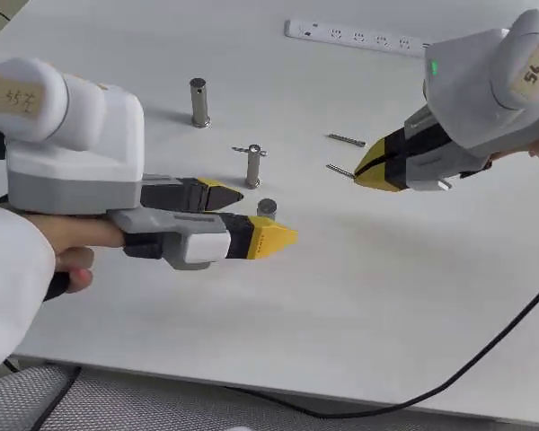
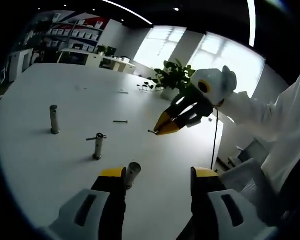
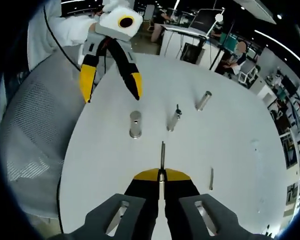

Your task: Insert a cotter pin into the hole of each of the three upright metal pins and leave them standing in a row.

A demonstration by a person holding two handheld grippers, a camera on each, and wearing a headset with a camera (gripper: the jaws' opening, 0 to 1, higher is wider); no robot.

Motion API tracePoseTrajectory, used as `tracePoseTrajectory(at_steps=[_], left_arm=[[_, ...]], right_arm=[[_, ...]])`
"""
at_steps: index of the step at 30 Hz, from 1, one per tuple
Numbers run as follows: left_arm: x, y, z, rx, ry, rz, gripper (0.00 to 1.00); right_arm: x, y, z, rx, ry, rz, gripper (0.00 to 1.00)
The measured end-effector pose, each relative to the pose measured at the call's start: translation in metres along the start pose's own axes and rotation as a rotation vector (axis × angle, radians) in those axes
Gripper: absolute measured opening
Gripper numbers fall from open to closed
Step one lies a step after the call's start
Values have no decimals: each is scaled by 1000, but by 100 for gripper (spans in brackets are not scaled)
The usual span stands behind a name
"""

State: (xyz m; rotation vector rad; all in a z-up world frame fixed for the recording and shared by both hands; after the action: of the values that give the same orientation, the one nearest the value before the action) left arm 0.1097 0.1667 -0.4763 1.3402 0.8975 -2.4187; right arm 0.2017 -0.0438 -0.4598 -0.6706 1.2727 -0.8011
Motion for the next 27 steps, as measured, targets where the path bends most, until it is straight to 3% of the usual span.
tracePoseTrajectory(at_steps=[4,7,13,17,21,27], left_arm=[[-7,6,0,6,-37,27,42],[-12,12,0,26,-80,45,36],[-17,22,2,52,-123,50,27],[-20,29,5,78,-214,81,19],[-21,33,6,100,-232,66,9],[-21,38,8,122,-270,50,2]], right_arm=[[-8,-2,-11,22,-25,49,0],[-13,-4,-21,11,-40,57,0],[-23,-10,-32,34,-67,96,0],[-29,-13,-37,49,-95,90,0],[-31,-14,-40,43,-103,103,0],[-36,-17,-44,44,-126,117,0]])
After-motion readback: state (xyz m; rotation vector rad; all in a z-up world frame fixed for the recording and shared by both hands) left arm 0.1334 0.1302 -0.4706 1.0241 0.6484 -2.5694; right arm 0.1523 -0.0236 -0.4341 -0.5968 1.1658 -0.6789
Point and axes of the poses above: the centre of the closed fingertips' face, and the gripper's own axes: y roughly forward along the fingers, z roughly to its right, x roughly out of its underside, the point moved 10 cm from there along -y, roughly backward along the fingers, and after that the axes turned 6 degrees about y, right-handed, at the moved point
